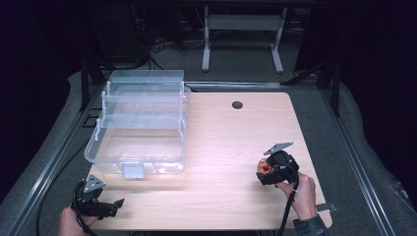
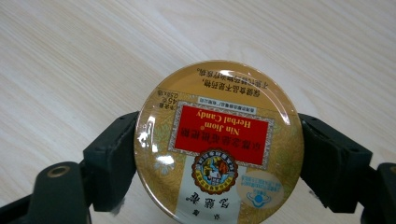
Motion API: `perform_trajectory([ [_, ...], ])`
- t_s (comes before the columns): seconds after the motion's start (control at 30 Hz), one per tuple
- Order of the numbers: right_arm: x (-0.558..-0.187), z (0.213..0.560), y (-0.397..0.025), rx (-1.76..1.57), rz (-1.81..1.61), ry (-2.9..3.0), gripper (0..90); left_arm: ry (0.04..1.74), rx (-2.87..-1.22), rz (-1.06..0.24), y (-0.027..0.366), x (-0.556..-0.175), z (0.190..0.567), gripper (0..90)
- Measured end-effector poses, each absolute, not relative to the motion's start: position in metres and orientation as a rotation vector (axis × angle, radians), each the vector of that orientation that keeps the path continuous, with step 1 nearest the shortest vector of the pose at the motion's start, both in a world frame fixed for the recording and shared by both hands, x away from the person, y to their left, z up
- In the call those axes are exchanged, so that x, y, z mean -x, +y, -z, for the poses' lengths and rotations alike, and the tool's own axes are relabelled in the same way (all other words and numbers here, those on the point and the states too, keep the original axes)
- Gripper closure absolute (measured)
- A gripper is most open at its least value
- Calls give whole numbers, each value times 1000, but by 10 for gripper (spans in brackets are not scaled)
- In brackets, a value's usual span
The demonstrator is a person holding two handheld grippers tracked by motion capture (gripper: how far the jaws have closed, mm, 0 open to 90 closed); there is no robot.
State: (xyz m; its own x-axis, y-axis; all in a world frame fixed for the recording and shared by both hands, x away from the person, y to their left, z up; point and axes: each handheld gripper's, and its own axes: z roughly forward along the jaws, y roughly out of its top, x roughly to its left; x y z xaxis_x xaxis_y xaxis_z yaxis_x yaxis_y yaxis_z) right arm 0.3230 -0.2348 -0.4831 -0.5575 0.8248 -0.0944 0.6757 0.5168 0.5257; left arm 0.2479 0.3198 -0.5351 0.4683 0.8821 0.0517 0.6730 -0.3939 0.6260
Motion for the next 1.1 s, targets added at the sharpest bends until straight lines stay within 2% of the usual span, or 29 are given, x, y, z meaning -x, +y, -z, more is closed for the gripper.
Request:
perform_trajectory([
  [0.6, -316, 506, -308, -1500, -576, 2311, 199, 1289, -2201, -512, 317, -249, 535, 2],
  [1.1, -320, 531, -323, -1589, -499, 2301, 197, 1293, -2221, -507, 319, -249, 534, 8],
])
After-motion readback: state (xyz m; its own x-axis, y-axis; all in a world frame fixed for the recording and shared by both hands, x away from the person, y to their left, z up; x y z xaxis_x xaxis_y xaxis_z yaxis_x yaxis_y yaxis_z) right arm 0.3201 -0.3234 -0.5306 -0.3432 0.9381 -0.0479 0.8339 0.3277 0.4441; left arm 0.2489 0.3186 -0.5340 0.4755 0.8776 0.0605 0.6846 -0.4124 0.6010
